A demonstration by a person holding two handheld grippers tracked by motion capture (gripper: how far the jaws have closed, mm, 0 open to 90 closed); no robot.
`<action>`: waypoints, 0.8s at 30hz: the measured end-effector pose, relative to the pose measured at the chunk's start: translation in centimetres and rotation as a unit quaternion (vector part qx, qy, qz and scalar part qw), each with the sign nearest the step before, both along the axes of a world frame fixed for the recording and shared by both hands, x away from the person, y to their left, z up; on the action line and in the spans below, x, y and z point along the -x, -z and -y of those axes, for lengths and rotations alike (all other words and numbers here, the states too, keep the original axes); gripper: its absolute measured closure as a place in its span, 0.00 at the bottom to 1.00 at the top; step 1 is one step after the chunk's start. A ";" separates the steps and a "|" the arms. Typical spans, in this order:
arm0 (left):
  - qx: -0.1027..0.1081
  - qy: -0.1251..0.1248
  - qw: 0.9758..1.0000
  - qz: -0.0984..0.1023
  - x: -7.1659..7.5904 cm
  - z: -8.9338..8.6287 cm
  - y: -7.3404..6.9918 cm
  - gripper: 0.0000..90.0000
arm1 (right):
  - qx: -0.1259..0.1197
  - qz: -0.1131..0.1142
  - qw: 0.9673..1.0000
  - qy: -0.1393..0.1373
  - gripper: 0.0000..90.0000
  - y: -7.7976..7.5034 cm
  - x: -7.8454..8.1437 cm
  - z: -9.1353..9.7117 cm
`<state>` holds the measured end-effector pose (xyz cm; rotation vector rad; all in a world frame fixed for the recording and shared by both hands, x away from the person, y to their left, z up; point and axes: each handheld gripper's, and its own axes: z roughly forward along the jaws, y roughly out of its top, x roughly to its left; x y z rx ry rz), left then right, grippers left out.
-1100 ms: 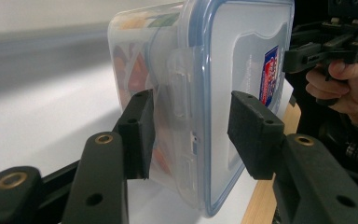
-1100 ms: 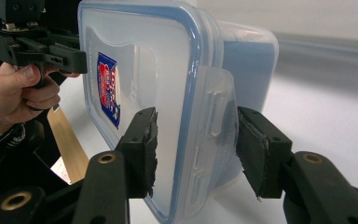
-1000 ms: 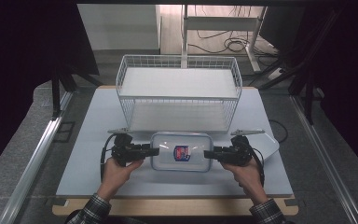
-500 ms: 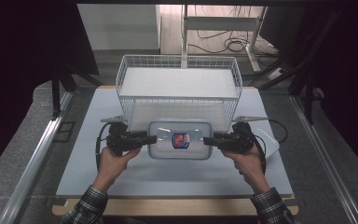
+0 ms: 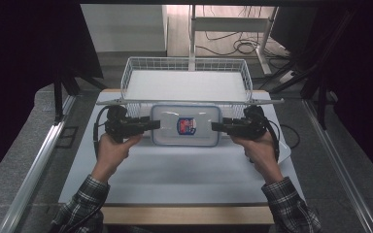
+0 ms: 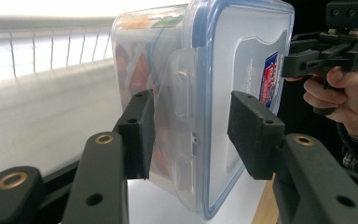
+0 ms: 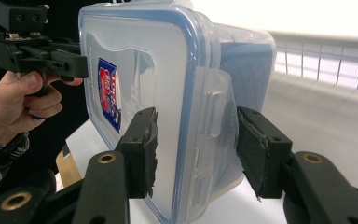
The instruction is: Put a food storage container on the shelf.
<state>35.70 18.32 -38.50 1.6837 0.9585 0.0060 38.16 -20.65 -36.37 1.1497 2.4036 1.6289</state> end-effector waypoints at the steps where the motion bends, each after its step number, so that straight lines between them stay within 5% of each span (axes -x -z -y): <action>1: 0.001 -0.001 1.000 0.002 -0.2 0.0 -0.3 0.58 | -0.001 0.000 1.000 0.000 0.56 -0.3 -0.2 0.0; 16: 0.003 -0.010 1.000 0.012 -4.2 -0.1 -4.7 0.58 | -0.017 0.008 1.000 0.008 0.56 -4.1 -4.0 -0.1; 24: 0.015 -0.013 1.000 0.002 -6.4 -0.3 -5.4 0.57 | -0.020 0.002 1.000 0.019 0.56 -5.7 -6.1 -0.3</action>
